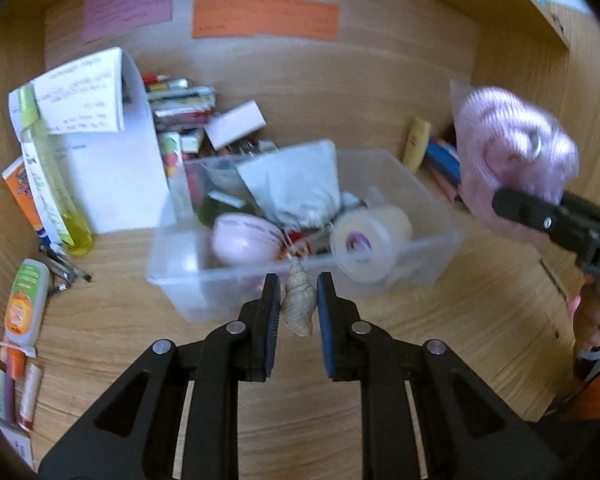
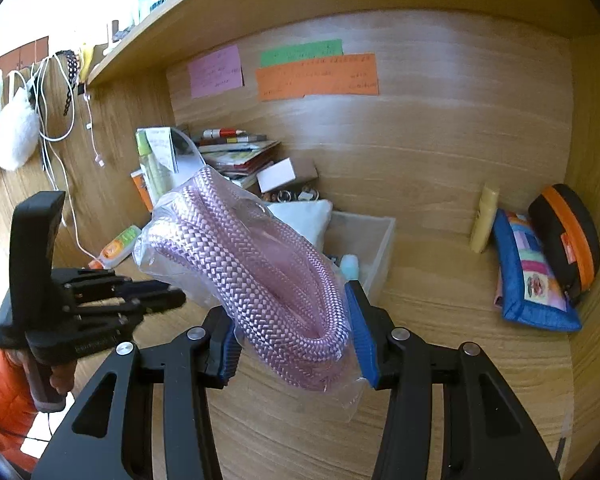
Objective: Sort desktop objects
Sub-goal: 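Carry the seashell and pink rope bag over the clear box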
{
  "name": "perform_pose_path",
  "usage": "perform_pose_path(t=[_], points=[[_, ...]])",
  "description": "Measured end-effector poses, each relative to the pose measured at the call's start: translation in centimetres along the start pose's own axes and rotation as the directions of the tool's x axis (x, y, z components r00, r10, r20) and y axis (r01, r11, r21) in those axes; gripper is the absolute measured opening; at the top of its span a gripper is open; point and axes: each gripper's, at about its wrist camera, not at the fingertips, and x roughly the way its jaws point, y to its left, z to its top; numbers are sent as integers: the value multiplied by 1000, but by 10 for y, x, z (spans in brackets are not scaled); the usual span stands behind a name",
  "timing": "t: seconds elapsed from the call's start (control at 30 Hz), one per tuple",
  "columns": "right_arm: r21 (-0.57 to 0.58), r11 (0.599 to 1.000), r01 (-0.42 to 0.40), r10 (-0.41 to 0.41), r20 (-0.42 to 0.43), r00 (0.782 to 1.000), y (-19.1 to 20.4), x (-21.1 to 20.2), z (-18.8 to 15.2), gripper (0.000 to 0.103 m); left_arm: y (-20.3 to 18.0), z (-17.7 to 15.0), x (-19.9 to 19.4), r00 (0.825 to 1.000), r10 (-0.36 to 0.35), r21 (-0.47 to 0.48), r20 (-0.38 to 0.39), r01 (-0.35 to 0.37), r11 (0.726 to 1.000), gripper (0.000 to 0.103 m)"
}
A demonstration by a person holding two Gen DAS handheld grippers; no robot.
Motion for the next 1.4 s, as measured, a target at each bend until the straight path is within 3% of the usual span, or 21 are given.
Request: perform_pose_path(t=[0.33, 0.6, 0.77, 1.13, 1.4], points=[[29, 1000, 8, -9, 21, 1000, -3, 20, 30, 44, 16, 31, -15, 996, 18, -27, 84, -16, 1000, 18], [51, 999, -4, 3, 20, 1000, -3, 47, 51, 44, 18, 49, -7, 993, 32, -22, 112, -30, 999, 18], [94, 994, -58, 56, 16, 998, -9, 64, 59, 44, 21, 59, 11, 996, 17, -35, 92, -14, 999, 18], [99, 993, 68, -61, -77, 995, -14, 122, 48, 44, 26, 68, 73, 1000, 11, -57, 2, -11, 998, 18], [47, 985, 164, -159, -95, 983, -16, 136, 41, 44, 24, 62, 102, 999, 11, -68, -32, -14, 998, 18]])
